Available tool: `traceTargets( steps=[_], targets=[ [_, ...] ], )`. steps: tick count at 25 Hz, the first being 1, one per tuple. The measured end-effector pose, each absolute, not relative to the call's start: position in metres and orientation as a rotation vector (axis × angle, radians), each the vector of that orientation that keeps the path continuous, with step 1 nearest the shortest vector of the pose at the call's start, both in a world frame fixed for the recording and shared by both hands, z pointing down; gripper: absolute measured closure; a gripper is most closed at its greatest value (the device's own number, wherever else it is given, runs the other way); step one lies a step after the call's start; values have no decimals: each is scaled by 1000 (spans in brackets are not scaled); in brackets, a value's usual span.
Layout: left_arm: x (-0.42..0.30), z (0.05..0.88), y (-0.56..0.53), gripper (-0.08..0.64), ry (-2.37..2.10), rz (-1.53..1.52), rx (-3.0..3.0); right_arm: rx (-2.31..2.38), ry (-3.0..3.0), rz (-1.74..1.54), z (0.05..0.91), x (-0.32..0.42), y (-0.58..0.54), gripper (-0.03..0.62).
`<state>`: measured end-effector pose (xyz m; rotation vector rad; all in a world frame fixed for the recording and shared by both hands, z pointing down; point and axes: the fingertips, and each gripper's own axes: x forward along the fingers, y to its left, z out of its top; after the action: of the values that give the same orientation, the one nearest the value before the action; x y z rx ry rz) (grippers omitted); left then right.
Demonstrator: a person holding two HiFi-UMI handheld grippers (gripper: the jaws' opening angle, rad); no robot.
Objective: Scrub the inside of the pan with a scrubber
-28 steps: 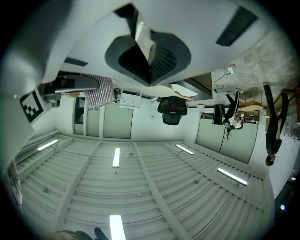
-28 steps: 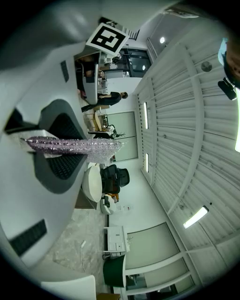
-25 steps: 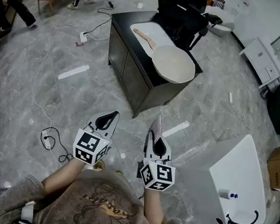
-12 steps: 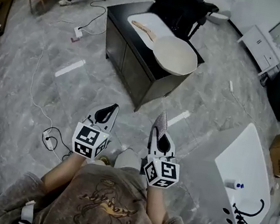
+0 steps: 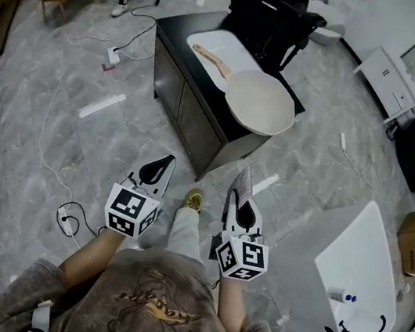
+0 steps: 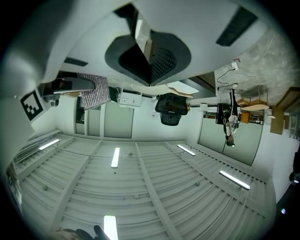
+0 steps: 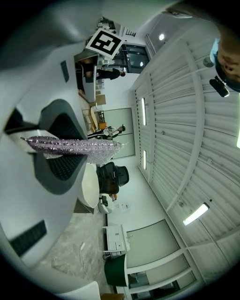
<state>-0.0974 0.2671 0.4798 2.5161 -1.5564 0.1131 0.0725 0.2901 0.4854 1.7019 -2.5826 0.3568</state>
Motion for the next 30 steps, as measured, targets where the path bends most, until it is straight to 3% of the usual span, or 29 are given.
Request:
traceTargets(
  steps=[19,30],
  targets=[
    [-53,442,2,543,-1499,28,2510,1598,-2644,349,456,105,7,522],
    [-42,439,-84,543,-1544,24,2486,1585,-2624,400,462,119,-72,522]
  ],
)
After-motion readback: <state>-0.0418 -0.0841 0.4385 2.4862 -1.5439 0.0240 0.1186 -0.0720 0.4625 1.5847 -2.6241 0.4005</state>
